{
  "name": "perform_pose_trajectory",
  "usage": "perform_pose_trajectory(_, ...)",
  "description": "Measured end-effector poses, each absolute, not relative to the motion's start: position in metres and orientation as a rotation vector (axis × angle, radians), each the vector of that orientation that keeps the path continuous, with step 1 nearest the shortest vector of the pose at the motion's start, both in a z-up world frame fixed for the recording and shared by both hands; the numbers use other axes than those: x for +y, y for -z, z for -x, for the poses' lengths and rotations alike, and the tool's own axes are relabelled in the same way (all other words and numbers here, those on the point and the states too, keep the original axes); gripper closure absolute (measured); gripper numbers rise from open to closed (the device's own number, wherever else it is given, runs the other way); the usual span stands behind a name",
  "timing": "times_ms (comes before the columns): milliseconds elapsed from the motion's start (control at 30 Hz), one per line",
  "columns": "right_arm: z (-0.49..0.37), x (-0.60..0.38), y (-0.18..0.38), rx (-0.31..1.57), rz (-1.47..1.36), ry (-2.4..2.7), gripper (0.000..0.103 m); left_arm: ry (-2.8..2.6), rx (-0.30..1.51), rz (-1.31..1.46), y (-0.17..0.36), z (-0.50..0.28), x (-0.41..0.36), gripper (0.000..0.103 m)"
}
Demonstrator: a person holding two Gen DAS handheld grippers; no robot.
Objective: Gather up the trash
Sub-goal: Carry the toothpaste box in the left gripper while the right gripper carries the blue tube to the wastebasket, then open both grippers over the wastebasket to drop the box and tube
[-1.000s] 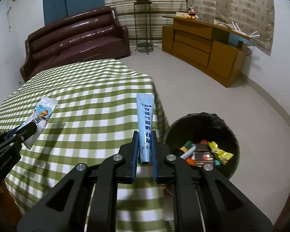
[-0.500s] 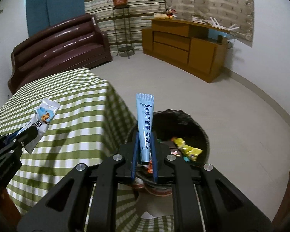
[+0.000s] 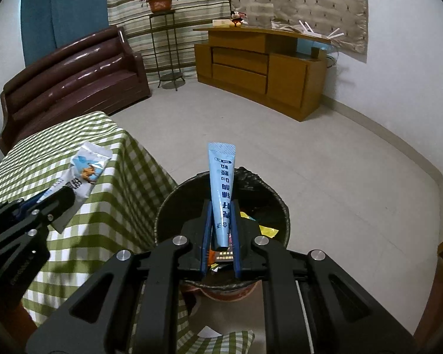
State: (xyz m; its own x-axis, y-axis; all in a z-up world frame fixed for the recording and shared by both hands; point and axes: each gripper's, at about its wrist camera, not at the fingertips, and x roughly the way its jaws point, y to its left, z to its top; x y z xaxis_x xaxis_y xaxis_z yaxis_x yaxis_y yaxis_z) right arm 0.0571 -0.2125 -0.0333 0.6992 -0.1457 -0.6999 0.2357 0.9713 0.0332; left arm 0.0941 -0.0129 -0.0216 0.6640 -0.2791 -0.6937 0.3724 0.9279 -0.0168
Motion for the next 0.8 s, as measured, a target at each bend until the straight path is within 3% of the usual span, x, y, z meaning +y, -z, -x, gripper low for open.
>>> perform_pose_trajectory(700, -0.077, -0.247, 0.052, 0.784, -0.195, 0.248, 0.089, 0.398, 0.792, -0.178, 0.042, -0.125, -0.06, 0.084)
perform_pose_trajectory(767, -0.079, -0.251, 0.054, 0.788, -0.209, 0.25, 0.086, 0.399, 0.794, -0.175, 0.041, -0.128, -0.061, 0.077)
perform_pose_trajectory(800, -0.079, -0.252, 0.055, 0.789, -0.216, 0.255, 0.08, 0.4, 0.792, -0.174, 0.041, -0.128, -0.061, 0.069)
